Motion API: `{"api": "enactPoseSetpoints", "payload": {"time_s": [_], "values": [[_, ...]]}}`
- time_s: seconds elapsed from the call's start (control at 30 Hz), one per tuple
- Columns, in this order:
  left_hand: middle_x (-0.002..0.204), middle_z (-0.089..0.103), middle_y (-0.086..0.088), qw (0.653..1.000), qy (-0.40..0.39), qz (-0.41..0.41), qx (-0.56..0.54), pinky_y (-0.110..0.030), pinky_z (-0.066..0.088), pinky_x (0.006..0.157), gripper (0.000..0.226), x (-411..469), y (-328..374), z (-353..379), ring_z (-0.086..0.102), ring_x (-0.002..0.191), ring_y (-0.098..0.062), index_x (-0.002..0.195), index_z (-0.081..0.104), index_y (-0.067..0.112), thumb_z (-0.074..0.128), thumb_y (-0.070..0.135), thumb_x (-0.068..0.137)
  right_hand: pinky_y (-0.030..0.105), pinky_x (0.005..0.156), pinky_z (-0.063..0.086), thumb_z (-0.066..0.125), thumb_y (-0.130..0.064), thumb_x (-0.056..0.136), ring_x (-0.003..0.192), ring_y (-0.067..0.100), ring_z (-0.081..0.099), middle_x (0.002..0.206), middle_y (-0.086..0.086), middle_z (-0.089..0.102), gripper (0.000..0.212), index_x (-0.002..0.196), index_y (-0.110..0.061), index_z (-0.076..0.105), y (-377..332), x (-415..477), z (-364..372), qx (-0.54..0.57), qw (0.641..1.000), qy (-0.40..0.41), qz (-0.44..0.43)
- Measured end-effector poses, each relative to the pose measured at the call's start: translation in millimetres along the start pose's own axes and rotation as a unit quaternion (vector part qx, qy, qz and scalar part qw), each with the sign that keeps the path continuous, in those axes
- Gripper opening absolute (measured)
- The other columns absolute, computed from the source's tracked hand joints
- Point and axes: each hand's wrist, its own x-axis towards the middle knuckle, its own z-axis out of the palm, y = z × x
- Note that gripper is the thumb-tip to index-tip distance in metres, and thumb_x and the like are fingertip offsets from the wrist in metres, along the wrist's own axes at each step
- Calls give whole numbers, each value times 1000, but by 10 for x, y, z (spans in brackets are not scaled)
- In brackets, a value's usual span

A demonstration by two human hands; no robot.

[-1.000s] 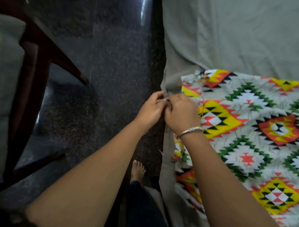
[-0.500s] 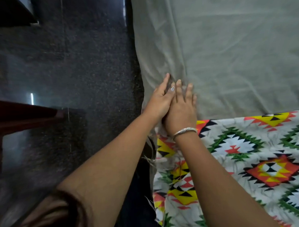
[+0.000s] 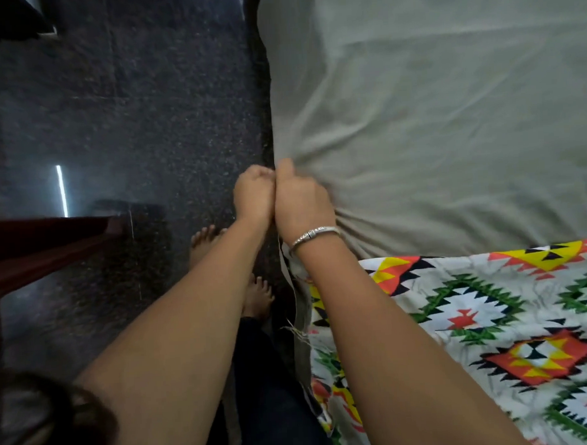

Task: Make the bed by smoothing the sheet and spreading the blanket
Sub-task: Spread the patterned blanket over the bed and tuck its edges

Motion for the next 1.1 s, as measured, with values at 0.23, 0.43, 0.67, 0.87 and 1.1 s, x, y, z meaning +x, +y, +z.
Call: {"api": "enactPoseSetpoints", "payload": {"time_s": [0.23,0.43,0.67,0.87,1.1], "values": [[81,64,-7,986,-167,-3,17,-31,47,66,23,-62,257,252,60,75,-20,84,57,14,56,36,91,37,51,41,61,-9,75,68,38,57,82,18,58,9,83,-7,59,325,-108,-99,58,986,128,94],[100,60,-12,966,-251,-61,-30,-22,45,78,17,-32,27,233,57,92,-22,107,54,9,42,13,98,33,59,32,48,-16,74,68,27,57,71,6,58,19,71,-16,66,201,-77,72,-173,981,75,38],[112,63,-10,965,-205,-126,103,-33,48,89,22,-51,-855,-62,59,97,-22,114,56,10,52,16,93,36,88,43,33,-11,98,113,30,52,122,11,58,33,119,-9,58,47,-360,694,-166,952,-257,-2],[116,62,-19,958,-198,-190,79,-40,49,92,63,56,-1377,188,60,106,-33,120,53,3,65,45,76,36,87,46,49,-17,88,108,32,58,118,14,61,30,117,-11,55,-43,-551,1378,170,928,-213,256],[83,64,-3,920,-287,-179,195,-28,51,80,16,-263,-1815,423,61,80,-20,98,67,14,60,24,88,32,76,49,43,-20,96,88,21,59,103,14,63,17,95,-12,59,-140,-1059,2087,678,393,-78,616]]}}
